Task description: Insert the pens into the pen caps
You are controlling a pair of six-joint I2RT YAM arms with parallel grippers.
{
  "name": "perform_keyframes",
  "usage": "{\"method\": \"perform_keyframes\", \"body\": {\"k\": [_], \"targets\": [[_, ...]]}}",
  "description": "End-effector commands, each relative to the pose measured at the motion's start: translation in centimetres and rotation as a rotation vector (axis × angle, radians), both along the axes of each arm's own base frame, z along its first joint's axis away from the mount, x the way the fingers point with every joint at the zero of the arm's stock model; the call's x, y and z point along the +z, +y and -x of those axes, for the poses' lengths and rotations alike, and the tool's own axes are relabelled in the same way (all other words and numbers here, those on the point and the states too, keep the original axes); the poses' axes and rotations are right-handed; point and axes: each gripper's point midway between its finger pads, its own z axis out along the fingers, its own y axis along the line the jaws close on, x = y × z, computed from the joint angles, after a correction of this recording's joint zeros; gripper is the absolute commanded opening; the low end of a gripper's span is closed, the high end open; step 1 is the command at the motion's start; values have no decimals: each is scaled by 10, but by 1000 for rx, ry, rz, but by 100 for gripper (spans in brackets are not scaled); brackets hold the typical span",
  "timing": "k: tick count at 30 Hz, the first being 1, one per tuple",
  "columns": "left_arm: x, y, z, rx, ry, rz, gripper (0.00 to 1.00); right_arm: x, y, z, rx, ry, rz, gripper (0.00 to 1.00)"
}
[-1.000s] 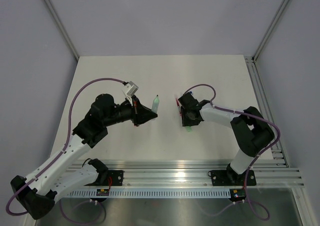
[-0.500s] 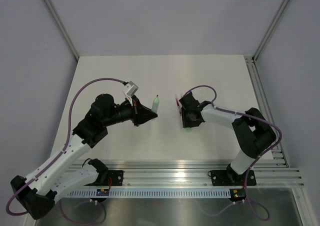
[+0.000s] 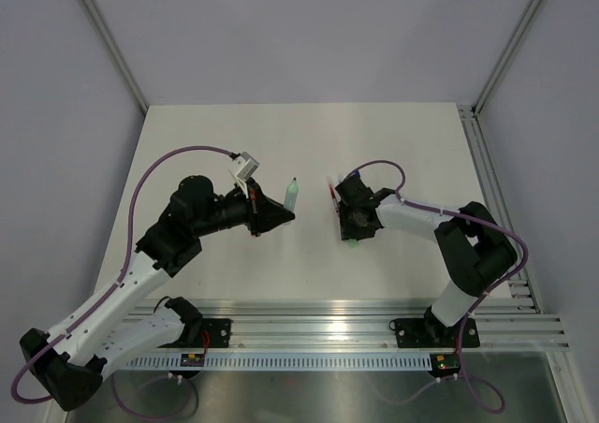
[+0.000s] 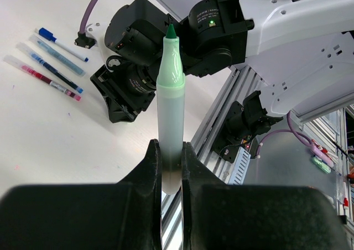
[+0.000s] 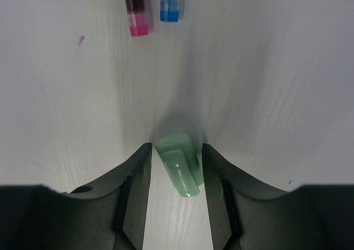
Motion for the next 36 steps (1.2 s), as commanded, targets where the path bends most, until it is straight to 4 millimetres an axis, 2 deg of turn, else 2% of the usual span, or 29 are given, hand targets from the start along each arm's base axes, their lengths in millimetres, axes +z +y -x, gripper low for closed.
{"method": "perform_keyframes", "body": {"k": [1,7,16,20,21,22,24,25,28,29,31,32,34,35,36], "targets": [[30,-1,0,-14,-86,54,0,2,-7,11,9,55,27,48],[30,-2,1,-20,-84,57,0,-2,-14,13,9,92,88,42],[34,0,3,-18,-99,63,0,-10,-11,8,15,114,105,46],[34,0,4,-21,-99,63,0,-11,-10,7,14,109,107,35],[35,1,4,-18,-102,64,0,-10,-11,7,9,108,105,24],[35,1,3,-16,-103,64,0,-9,-10,5,6,95,101,18],[35,1,4,-18,-102,63,0,2,-10,2,-11,45,74,7],[35,0,4,-19,-100,65,0,10,-6,-3,-17,5,40,6],[34,0,3,-19,-98,63,0,59,9,-10,-29,-139,-97,2],[34,0,3,-17,-96,64,0,94,12,-10,-37,-229,-163,2],[33,-1,3,-22,-93,64,0,136,23,-7,-58,-340,-258,0],[33,-1,3,-23,-92,65,0,178,26,-4,-67,-432,-351,0],[32,-1,2,-19,-92,63,0,225,35,2,-104,-538,-474,0],[31,-1,2,-18,-88,62,0,264,33,8,-117,-614,-561,0],[31,-1,2,-19,-90,61,0,285,34,10,-139,-649,-617,0]]}}
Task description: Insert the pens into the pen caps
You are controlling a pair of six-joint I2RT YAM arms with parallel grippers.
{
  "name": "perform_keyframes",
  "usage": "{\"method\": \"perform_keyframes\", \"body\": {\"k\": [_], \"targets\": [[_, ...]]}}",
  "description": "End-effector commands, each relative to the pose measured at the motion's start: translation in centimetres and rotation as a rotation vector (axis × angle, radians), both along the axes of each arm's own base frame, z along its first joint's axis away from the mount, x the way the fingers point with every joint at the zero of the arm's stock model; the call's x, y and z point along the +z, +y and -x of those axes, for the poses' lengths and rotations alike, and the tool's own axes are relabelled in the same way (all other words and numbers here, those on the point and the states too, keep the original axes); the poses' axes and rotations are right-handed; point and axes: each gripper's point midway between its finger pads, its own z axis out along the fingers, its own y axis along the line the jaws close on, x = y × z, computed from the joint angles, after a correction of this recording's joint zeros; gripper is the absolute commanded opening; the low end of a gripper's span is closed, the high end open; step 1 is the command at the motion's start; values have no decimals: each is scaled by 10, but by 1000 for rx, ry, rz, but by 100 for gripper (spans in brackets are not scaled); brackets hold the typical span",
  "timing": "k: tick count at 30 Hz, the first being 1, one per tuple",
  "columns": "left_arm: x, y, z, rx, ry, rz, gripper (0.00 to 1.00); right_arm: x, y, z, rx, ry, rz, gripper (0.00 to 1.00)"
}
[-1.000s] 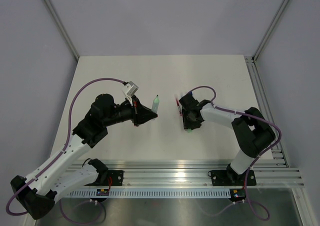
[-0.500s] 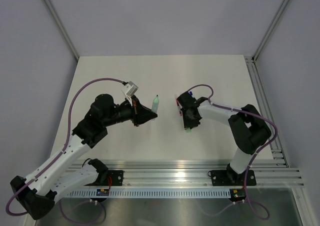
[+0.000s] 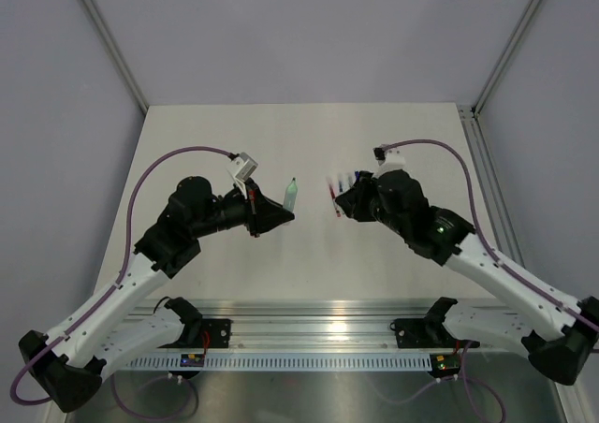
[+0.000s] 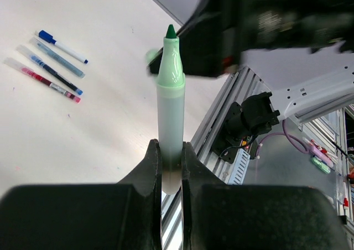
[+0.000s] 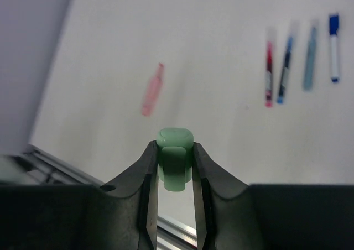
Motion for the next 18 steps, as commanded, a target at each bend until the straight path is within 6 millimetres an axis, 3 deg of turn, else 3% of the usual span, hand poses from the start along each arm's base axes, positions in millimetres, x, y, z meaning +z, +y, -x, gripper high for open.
{"method": "perform_keyframes", "body": {"k": [1,2,4,7,11,18], "targets": [[28,-2,0,-18,-82,55,0,112,7,0,-101,-230,-293,0],[27,-3,0,-19,-79,53,0,141,7,4,-104,-275,-351,0],[27,-3,0,-21,-77,53,0,175,16,5,-111,-331,-421,0],[28,-2,0,-15,-86,53,0,199,36,1,-111,-360,-443,0],[27,-2,0,-17,-87,51,0,211,63,-2,-95,-380,-433,0],[27,-2,0,-19,-90,54,0,200,91,1,-81,-367,-361,0]]}}
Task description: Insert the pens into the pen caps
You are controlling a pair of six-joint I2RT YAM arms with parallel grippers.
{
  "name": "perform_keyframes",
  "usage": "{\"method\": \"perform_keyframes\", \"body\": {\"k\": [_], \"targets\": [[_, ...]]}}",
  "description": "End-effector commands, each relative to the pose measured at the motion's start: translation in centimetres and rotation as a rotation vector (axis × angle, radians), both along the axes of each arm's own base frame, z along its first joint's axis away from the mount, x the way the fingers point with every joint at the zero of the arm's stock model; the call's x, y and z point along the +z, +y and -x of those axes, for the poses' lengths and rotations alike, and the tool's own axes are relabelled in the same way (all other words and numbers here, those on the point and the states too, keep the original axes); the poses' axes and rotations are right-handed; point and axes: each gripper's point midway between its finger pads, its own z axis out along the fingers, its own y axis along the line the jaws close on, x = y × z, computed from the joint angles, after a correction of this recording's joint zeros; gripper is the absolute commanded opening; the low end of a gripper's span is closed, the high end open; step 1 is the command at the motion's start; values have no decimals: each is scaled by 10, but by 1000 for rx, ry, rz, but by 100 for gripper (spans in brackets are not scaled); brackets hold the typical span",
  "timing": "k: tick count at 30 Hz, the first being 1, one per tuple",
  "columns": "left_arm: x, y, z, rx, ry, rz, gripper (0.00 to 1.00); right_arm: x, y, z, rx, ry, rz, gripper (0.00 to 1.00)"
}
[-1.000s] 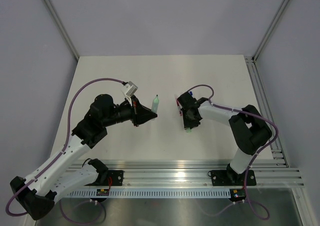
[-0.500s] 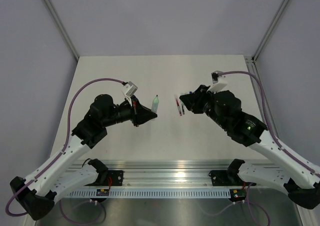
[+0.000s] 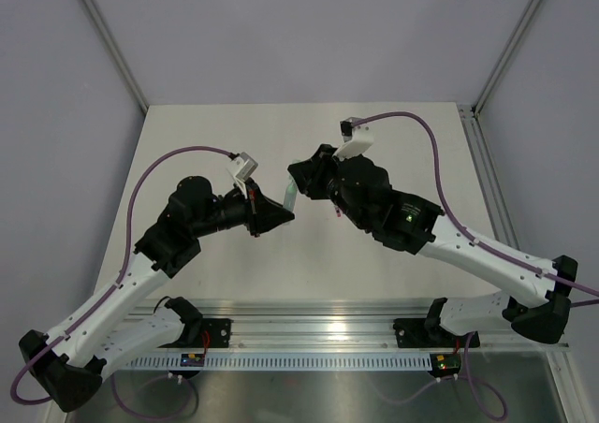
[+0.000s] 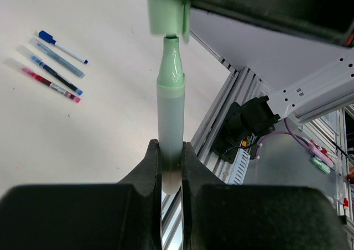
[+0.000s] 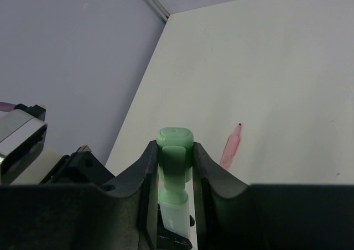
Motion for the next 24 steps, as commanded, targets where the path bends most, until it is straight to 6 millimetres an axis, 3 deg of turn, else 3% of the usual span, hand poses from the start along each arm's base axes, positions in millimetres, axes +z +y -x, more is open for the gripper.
{"method": "perform_keyframes", "body": {"k": [1,9,24], "targets": [[28,-2,0,-14,-92,55,0,32,-6,-1,-62,-52,-41,0],[29,-1,0,-12,-95,57,0,20,-1,1,-65,-43,7,0],[28,4,-7,44,-105,43,0,-28,8,18,-41,60,117,0]]}}
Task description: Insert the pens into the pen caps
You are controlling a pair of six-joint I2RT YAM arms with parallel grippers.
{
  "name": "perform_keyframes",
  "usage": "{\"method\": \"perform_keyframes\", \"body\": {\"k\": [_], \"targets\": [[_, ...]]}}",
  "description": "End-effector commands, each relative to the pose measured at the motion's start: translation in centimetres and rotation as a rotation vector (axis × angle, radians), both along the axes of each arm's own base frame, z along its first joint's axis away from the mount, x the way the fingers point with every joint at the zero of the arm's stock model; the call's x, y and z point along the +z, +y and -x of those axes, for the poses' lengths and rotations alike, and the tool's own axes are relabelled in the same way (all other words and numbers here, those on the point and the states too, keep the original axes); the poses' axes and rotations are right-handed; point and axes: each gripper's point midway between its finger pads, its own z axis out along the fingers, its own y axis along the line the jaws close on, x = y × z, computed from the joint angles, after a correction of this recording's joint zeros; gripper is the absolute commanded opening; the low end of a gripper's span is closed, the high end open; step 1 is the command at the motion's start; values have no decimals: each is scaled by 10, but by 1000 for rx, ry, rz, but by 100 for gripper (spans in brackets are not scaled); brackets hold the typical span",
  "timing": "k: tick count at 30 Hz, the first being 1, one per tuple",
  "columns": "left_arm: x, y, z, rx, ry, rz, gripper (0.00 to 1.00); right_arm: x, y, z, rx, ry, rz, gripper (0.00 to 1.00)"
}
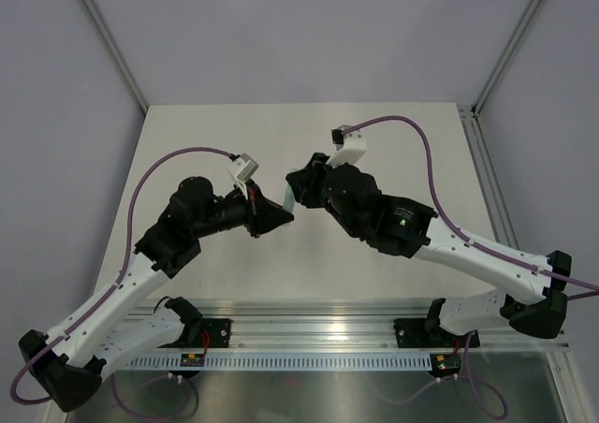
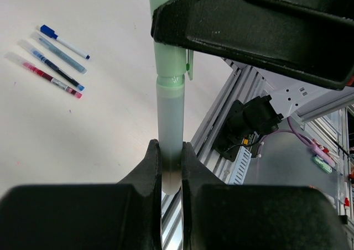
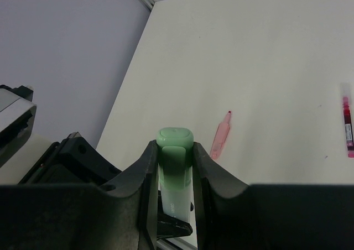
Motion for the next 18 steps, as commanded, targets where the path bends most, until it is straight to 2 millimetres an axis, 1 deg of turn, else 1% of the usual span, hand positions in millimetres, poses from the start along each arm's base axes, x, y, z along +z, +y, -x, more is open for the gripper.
{"method": "perform_keyframes", "body": {"k": [1,3,7,12,14,16,17,18], "targets": [[31,3,-6,33,-115,51,0,-10,1,5,-15,30,30,0],[32,5,-8,48,-121,49,0,-13,8,11,15,47,19,0],[33,7,-9,60,-131,53,0,-30,21,22,61,86,26,0],[36,10,-10,78,-144,55,0,-52,27,34,99,140,35,0],[35,10,-9,75,-143,55,0,-58,30,40,124,158,30,0],[36,10,-9,76,-146,55,0,-70,34,46,151,184,33,0],[37,11,-10,82,-152,55,0,-74,40,53,192,201,22,0],[38,12,-9,84,-156,58,0,-84,42,57,202,216,33,0]]}}
